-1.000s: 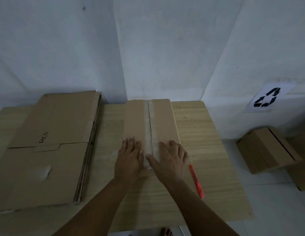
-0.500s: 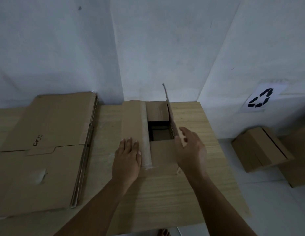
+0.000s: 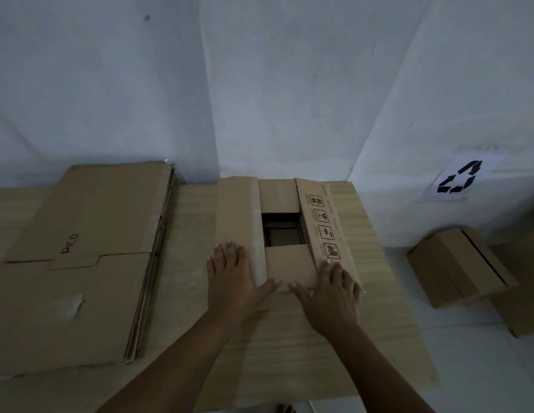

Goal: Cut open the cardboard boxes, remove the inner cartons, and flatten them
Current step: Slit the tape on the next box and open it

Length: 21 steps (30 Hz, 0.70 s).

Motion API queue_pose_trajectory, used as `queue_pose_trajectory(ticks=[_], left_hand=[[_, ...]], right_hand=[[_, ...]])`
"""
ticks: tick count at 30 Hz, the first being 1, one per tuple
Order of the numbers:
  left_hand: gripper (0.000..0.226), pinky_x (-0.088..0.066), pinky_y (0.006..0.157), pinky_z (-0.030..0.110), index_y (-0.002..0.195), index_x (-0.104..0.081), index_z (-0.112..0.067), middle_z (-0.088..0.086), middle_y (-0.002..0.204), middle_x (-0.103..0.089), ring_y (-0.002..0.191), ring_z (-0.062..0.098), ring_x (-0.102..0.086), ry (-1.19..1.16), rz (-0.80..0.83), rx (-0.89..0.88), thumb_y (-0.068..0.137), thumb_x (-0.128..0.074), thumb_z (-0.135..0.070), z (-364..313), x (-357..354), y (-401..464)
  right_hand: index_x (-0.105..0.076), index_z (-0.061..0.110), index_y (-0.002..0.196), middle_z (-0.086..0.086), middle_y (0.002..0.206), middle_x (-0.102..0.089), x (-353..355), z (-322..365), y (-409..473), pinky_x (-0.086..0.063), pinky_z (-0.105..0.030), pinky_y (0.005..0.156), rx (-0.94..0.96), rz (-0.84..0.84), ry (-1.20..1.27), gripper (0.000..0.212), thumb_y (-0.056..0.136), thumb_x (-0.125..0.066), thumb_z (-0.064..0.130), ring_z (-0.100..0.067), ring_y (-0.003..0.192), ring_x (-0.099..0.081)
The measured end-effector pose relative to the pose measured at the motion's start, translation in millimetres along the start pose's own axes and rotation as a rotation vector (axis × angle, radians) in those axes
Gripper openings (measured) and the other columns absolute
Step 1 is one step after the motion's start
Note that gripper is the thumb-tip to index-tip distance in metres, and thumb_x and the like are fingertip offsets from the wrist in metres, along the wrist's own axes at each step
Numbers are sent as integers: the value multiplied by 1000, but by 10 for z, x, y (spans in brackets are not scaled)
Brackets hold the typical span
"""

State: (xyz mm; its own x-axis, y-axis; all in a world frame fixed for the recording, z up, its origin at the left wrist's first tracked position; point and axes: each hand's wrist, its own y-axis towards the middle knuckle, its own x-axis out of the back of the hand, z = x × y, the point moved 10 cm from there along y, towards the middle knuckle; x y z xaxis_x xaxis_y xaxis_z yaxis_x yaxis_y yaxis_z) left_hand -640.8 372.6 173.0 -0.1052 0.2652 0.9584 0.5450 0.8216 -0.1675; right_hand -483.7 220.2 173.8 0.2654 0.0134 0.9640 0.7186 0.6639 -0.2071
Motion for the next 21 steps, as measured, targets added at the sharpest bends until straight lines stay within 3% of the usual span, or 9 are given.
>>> queue_pose_trajectory(ticks=[4, 6, 8, 10, 12, 14, 17, 19, 21], left_hand=[[105, -19, 122, 46, 158, -17, -16, 6, 165, -15, 153, 28, -9, -405, -67, 9, 75, -50, -72, 49, 262, -34], [81, -39, 108, 28, 155, -28, -21, -6, 153, -39, 135, 6, -43, -849, -158, 21, 87, -66, -45, 189, 518, -116], [64, -43, 93, 13, 150, -38, -24, -17, 140, -51, 115, -12, -52, -1189, -276, 14, 92, -65, -22, 420, 753, -211], [52, -50, 86, 15, 138, -50, -25, -16, 127, -62, 107, -7, -61, -1369, -459, 38, 87, -58, -17, 789, 901, -304], [35, -56, 84, 27, 123, -61, -22, -4, 117, -68, 104, 6, -65, -1222, -655, 78, 90, -55, -14, 1173, 970, -404], [32, -55, 89, 47, 120, -65, -14, 9, 124, -63, 111, 22, -61, -732, -707, 134, 91, -52, -14, 1394, 928, -440], [52, -37, 102, 68, 129, -60, -18, 19, 145, -47, 132, 45, -41, -62, -469, 63, 78, -61, -9, 1273, 539, -260], [63, -28, 109, 67, 137, -55, -20, 15, 150, -45, 140, 43, -36, -13, -282, -70, 77, -67, -3, 1035, 255, -164], [53, -28, 113, 61, 138, -55, -17, 14, 151, -46, 142, 40, -36, -59, -228, -121, 87, -62, -5, 866, 189, -127]], right_hand=[[-2, 23, 157, -19, 164, -9, 10, 2, 25, -20, -54, 119, -15, 22, 36, 99, 83, -18, 87, -38, 150, -13], [-4, 25, 156, -19, 164, -11, 20, -4, 39, -23, -56, 118, -25, 27, 35, 98, 82, -20, 87, -39, 150, -15], [-10, 26, 154, -17, 163, -13, 91, 27, 71, -25, -58, 116, -3, 2, 7, 94, 83, -23, 86, -39, 148, -17], [-14, 26, 154, -14, 164, -8, 166, 119, 112, -19, -59, 118, 62, -8, -55, 89, 87, -28, 82, -37, 149, -11], [-14, 27, 156, -11, 165, -4, 204, 244, 165, -7, -60, 118, 153, 10, -98, 82, 91, -34, 74, -32, 152, -2], [-15, 28, 156, -7, 166, -4, 219, 386, 229, -3, -60, 119, 254, 52, -101, 78, 94, -40, 67, -28, 153, 4], [-13, 29, 157, -3, 166, -7, 210, 590, 331, -5, -57, 120, 383, 121, -136, 79, 94, -49, 62, -25, 153, 3], [-9, 31, 158, -1, 167, -5, 212, 692, 401, -3, -57, 121, 436, 177, -141, 87, 91, -56, 59, -24, 153, 5], [-3, 33, 159, 0, 167, 0, 235, 788, 475, 0, -58, 121, 483, 249, -135, 97, 87, -64, 57, -24, 153, 10]])
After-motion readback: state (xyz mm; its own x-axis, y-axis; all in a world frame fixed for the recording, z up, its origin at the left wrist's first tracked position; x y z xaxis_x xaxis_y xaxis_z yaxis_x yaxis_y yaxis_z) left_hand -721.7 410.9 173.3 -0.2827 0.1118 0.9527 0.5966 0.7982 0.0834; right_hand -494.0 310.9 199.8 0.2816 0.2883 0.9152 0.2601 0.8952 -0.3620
